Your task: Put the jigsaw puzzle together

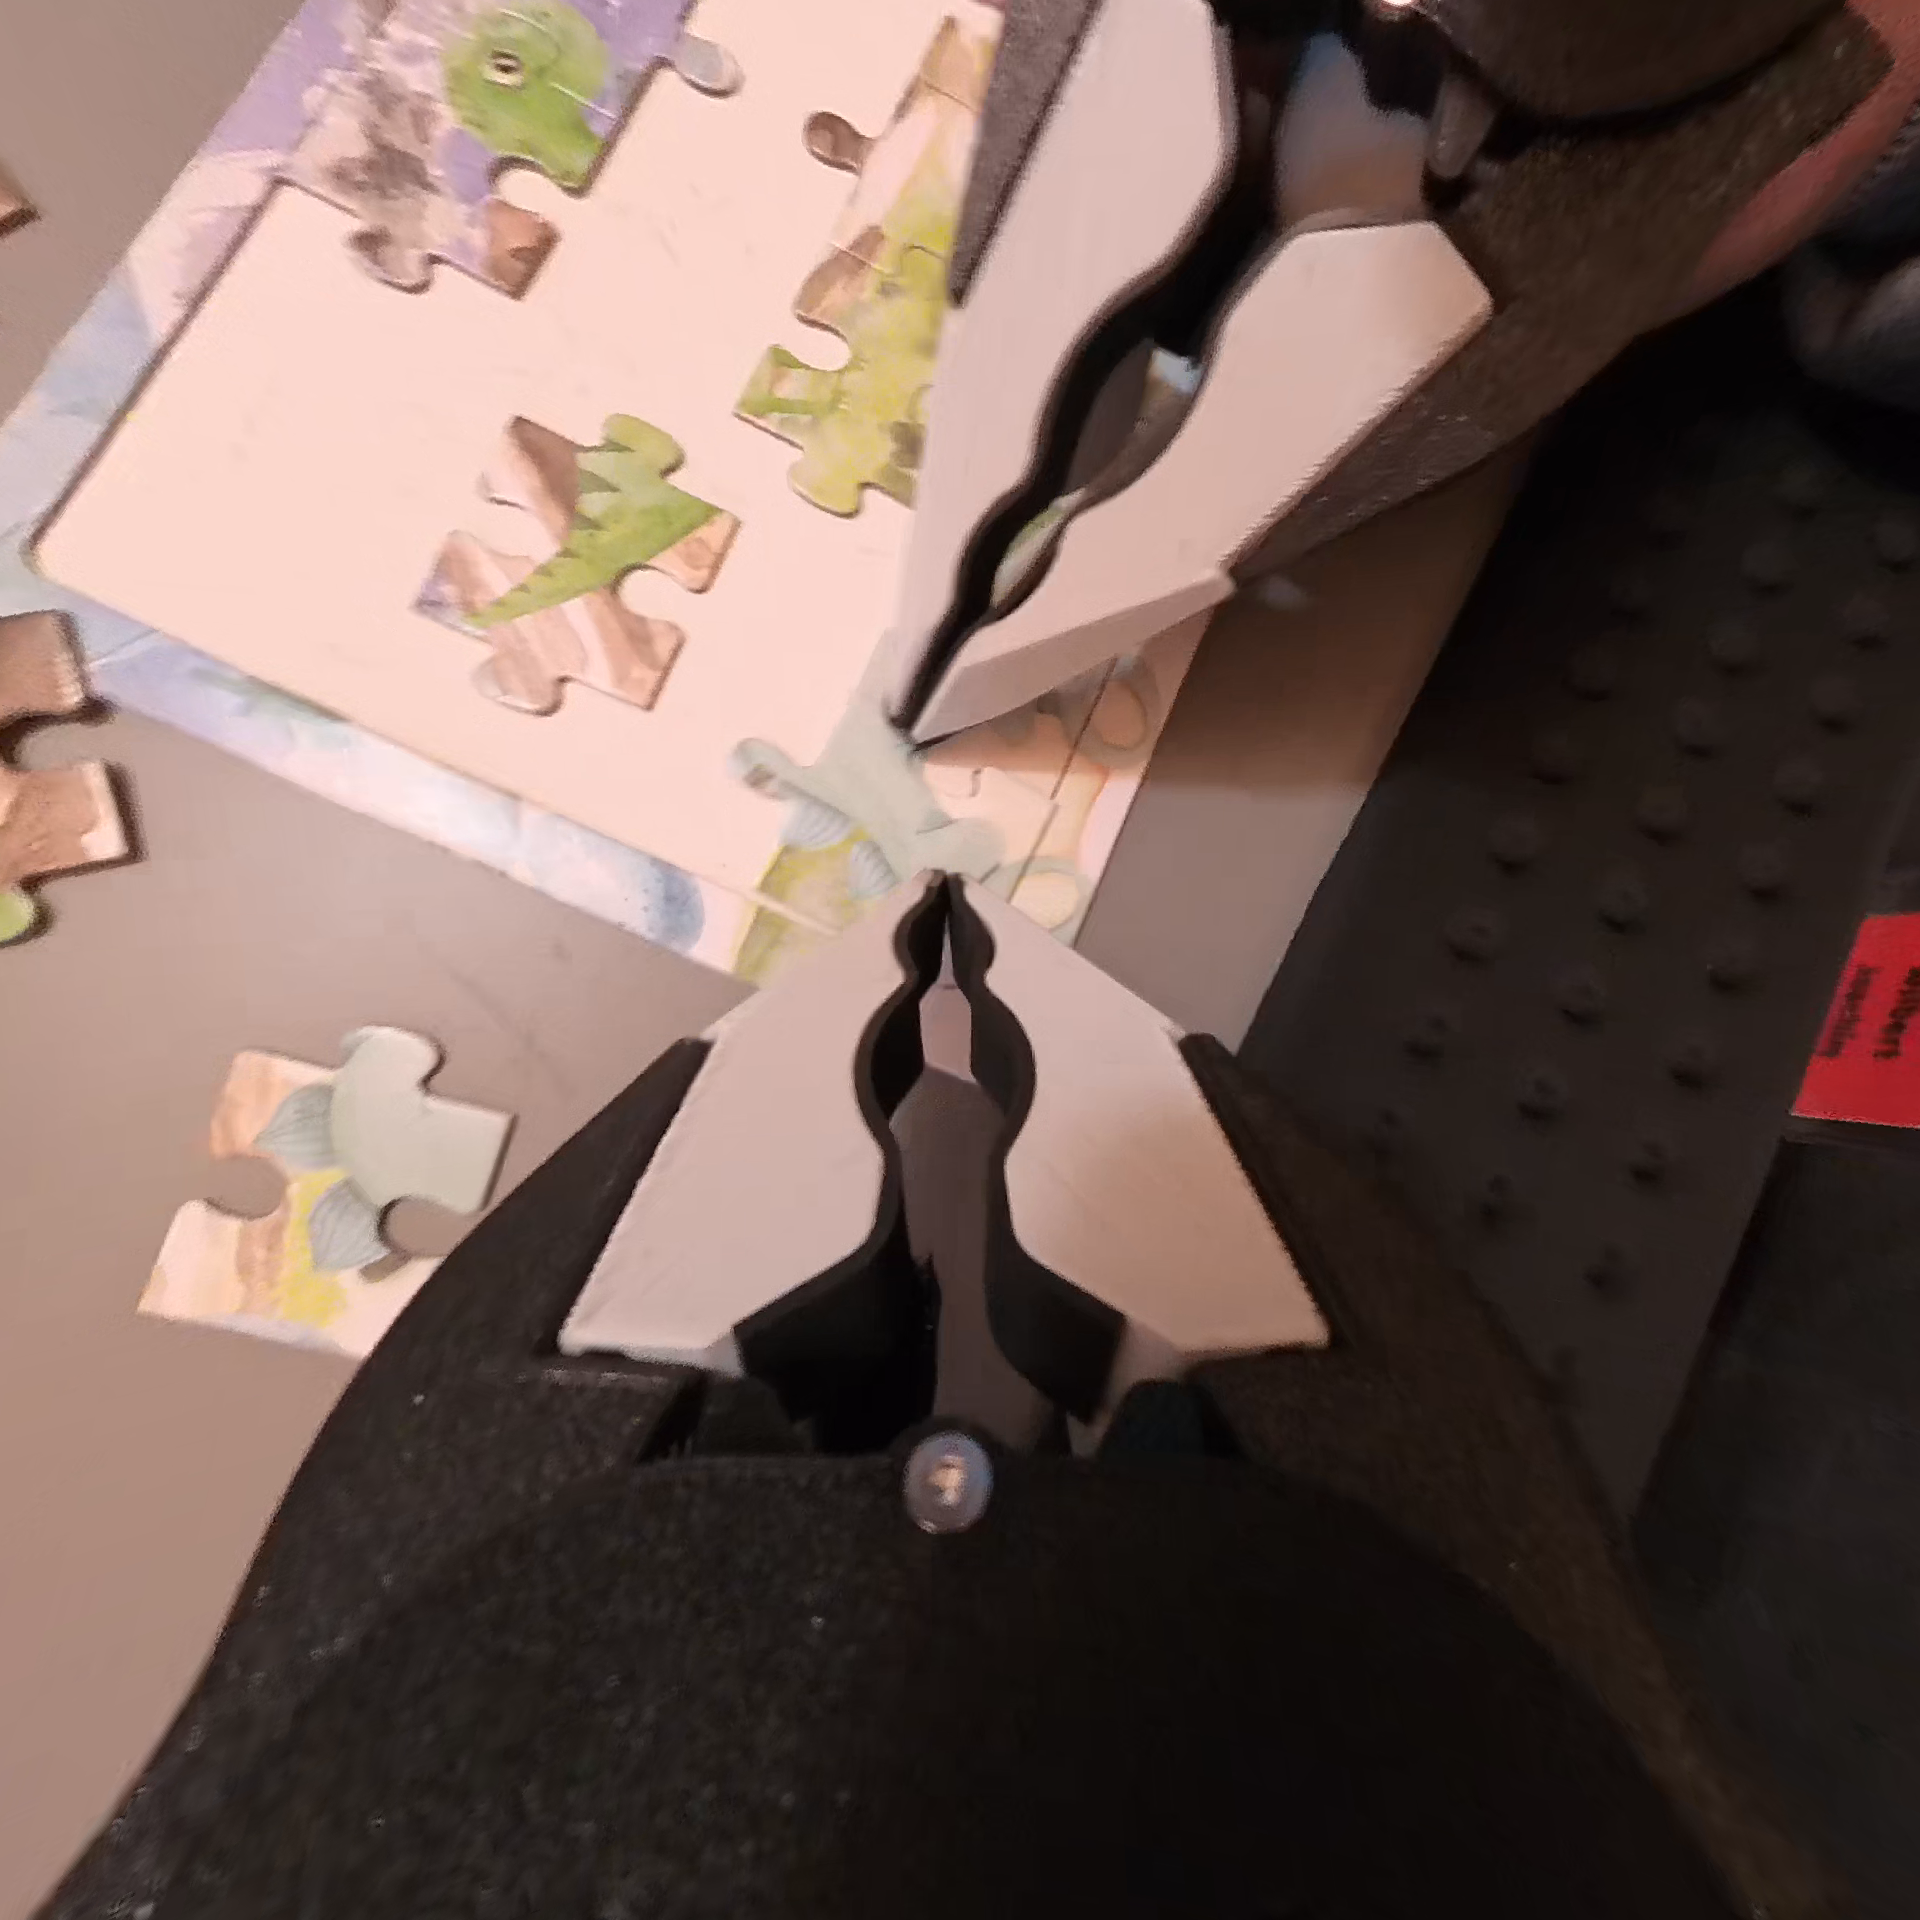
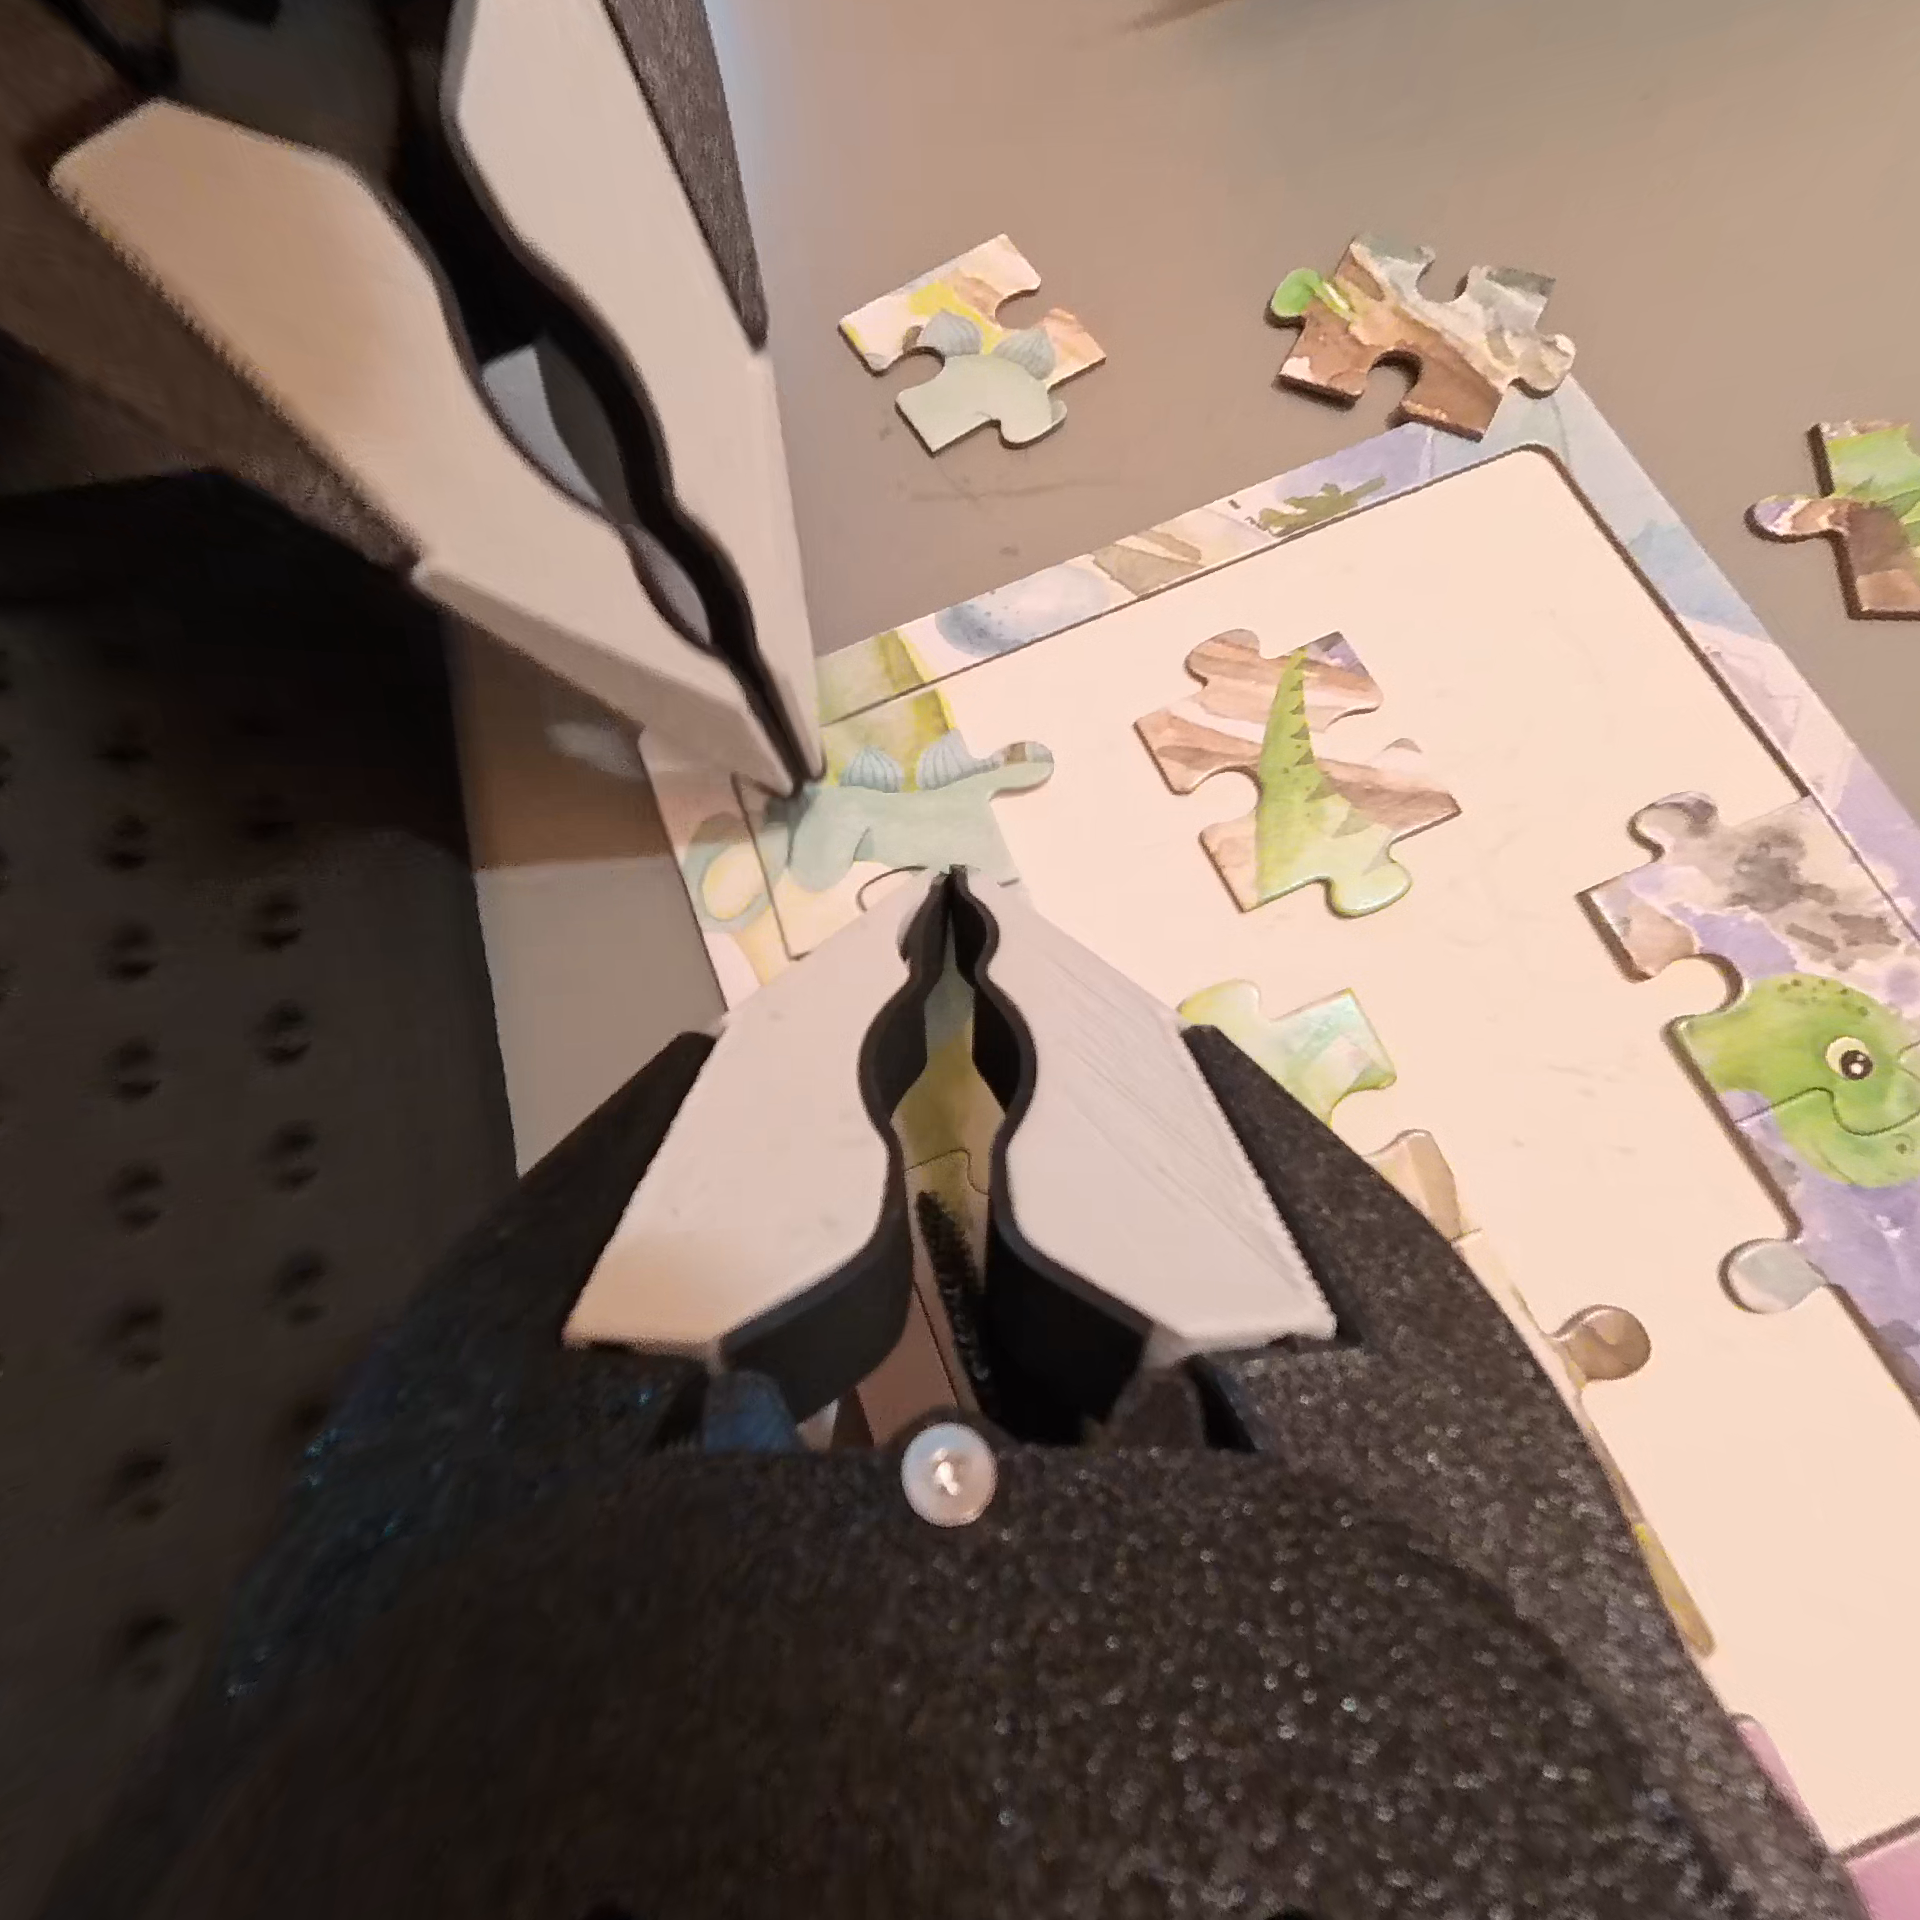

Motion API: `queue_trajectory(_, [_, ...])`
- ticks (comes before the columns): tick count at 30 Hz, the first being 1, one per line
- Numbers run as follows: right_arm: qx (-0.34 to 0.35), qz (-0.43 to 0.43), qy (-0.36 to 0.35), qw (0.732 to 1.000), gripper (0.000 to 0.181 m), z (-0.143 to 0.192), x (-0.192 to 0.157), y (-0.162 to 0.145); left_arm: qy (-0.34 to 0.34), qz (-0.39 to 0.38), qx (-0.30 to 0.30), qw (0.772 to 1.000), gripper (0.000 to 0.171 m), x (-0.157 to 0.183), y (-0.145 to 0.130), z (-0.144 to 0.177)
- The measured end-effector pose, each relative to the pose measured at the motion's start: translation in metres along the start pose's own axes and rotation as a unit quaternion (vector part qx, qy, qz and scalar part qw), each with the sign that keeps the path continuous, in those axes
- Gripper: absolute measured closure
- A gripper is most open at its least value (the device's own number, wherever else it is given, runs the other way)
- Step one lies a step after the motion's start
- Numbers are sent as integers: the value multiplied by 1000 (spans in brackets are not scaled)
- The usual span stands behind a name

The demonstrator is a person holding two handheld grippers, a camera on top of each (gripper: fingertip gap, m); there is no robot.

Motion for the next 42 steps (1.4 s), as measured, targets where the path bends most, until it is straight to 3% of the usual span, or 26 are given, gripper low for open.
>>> queue_trajectory(5, [45,-34,10,998,181,11,6,11,0,19,3,1000,171,-11,-10,11])
queue_trajectory(11, [-8,-29,-3,1000,181,0,8,-2,9,32,7,999,171,-18,-14,13])
queue_trajectory(22, [5,5,-26,1000,181,-2,6,6,23,39,11,999,171,-22,-17,17])
queue_trajectory(30, [-11,32,35,999,181,-6,-22,4,27,44,-1,999,171,-27,-24,13])
queue_trajectory(38, [3,-3,75,997,181,-4,-21,5,28,41,3,999,171,-27,-24,12])
queue_trajectory(42, [22,-20,7,1000,181,4,4,14,28,42,3,999,171,-27,-24,12])
Point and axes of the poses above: each gripper's, where its closed fingertips meet, z back along the fingers, y out of its top, x = y × z across the jaws, the point moved 6 cm from there along z, back along the fingers, and after that the axes turned 2 degrees about z, right-handed, at the moved point
